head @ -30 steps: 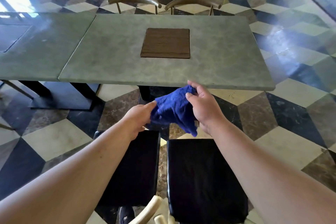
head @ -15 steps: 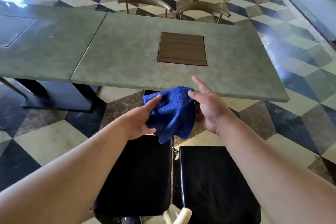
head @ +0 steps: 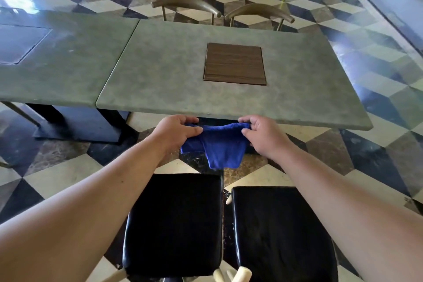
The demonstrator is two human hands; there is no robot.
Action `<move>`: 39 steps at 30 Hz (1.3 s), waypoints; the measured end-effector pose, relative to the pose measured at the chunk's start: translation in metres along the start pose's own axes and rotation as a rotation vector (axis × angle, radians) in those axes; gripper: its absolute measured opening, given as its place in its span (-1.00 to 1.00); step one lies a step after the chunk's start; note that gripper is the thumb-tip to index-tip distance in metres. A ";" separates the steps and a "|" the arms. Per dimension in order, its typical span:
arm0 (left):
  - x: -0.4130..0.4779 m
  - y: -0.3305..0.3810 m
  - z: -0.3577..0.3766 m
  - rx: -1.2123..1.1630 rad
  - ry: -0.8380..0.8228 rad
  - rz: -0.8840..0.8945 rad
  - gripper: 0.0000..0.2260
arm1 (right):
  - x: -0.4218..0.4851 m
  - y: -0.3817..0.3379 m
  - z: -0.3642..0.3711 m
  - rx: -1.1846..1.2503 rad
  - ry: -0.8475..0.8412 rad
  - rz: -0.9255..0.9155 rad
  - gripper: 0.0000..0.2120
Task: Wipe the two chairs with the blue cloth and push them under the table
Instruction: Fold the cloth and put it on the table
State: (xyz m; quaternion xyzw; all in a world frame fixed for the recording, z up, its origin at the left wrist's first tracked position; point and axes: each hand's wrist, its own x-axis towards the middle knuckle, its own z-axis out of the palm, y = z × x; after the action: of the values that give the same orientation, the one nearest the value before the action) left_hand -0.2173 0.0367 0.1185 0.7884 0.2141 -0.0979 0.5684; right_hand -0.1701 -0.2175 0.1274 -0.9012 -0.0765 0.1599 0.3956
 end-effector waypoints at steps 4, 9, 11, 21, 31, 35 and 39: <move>0.003 0.004 -0.017 0.302 -0.042 0.106 -0.80 | 0.002 -0.009 0.001 -0.249 0.071 -0.069 -0.88; 0.005 0.006 -0.041 0.599 0.046 0.269 -0.80 | 0.003 -0.034 0.010 -0.360 0.138 -0.106 -0.92; 0.008 0.007 -0.050 0.656 0.082 0.333 -0.83 | 0.003 -0.042 0.013 -0.414 0.171 -0.118 -0.90; 0.029 0.004 -0.071 0.712 0.182 0.426 -0.87 | 0.009 -0.054 0.040 0.147 0.162 0.179 -0.92; 0.066 0.004 -0.057 0.443 0.076 0.196 -0.94 | 0.037 -0.044 0.046 0.627 0.226 0.308 -0.95; 0.087 0.012 -0.044 0.416 0.100 0.192 -0.92 | 0.061 -0.032 0.044 0.694 0.249 0.334 -0.96; 0.115 0.019 -0.024 0.431 0.118 0.172 -0.92 | 0.092 -0.013 0.040 0.740 0.270 0.350 -0.98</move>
State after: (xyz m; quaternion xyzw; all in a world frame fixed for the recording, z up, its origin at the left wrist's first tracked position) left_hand -0.1088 0.0806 0.0975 0.9111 0.1534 -0.0462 0.3798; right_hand -0.0981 -0.1569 0.0902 -0.7108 0.1925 0.1217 0.6655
